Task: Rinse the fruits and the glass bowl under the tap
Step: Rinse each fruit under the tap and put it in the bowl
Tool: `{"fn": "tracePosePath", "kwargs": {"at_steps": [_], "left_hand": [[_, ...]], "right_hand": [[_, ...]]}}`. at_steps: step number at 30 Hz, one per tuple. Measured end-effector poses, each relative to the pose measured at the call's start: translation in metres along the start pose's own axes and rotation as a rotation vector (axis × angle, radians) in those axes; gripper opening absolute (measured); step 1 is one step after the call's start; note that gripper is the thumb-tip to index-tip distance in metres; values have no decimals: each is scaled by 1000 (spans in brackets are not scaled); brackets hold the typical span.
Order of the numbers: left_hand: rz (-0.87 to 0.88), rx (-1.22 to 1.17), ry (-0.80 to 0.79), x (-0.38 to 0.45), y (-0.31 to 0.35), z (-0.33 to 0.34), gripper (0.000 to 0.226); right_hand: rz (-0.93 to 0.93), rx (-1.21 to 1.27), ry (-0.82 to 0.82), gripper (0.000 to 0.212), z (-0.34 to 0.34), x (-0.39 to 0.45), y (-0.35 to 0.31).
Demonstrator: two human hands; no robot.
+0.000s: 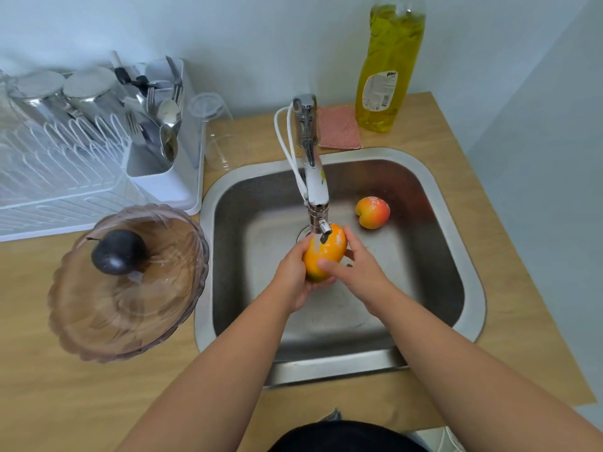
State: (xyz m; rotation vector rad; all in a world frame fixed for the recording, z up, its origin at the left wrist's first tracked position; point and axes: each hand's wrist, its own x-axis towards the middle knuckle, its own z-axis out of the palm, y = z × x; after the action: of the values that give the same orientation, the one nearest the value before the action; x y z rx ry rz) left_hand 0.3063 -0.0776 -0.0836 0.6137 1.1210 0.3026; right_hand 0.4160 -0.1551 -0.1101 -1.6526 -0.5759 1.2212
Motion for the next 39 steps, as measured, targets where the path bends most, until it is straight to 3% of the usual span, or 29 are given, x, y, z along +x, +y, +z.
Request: {"fn": "tracePosePath", "kwargs": {"at_steps": [2, 7, 9, 11, 13, 15, 16, 19, 21, 23, 26, 27, 28, 32, 37, 39], "left_hand": [[37, 26, 17, -3, 0, 3, 28], [77, 133, 58, -11, -1, 5, 25], [80, 140, 68, -16, 0, 4, 27], [96, 123, 70, -18, 3, 2, 31], [125, 145, 74, -21, 6, 0, 38], [160, 212, 71, -22, 7, -1, 42], [179, 251, 77, -23, 7, 0, 42], [228, 359, 88, -25, 7, 2, 38], [236, 393, 92, -26, 8, 3, 38], [254, 398, 89, -26, 9, 2, 42], [282, 391, 75, -26, 7, 1, 47], [282, 377, 73, -25, 5, 2, 49], [274, 363, 77, -25, 4, 1, 51], [262, 376, 90, -24, 2, 0, 56], [330, 534, 140, -19, 1, -9, 32], [325, 423, 223, -14, -1, -16, 40]], "right_hand": [[-16, -21, 43, 91, 3, 0, -3], [6, 142, 275, 35, 5, 12, -13], [5, 141, 282, 27, 2, 11, -14], [-23, 90, 158, 46, 2, 5, -12], [-11, 53, 2, 82, 6, -2, -8], [2, 3, -14, 101, 12, -4, -7], [12, -2, 43, 98, 14, -3, -10], [81, 124, 226, 50, 12, 8, -25], [131, 131, 253, 28, 7, 12, -31], [104, 77, 191, 40, 7, 8, -32], [72, -43, 58, 100, 14, -2, -24], [64, -68, 59, 105, 17, -3, -23], [60, -66, 93, 98, 18, -2, -24], [170, 141, 308, 34, 14, 8, -39], [229, 233, 248, 24, 10, -1, -41], [191, 308, 196, 19, 9, -7, -39]]}}
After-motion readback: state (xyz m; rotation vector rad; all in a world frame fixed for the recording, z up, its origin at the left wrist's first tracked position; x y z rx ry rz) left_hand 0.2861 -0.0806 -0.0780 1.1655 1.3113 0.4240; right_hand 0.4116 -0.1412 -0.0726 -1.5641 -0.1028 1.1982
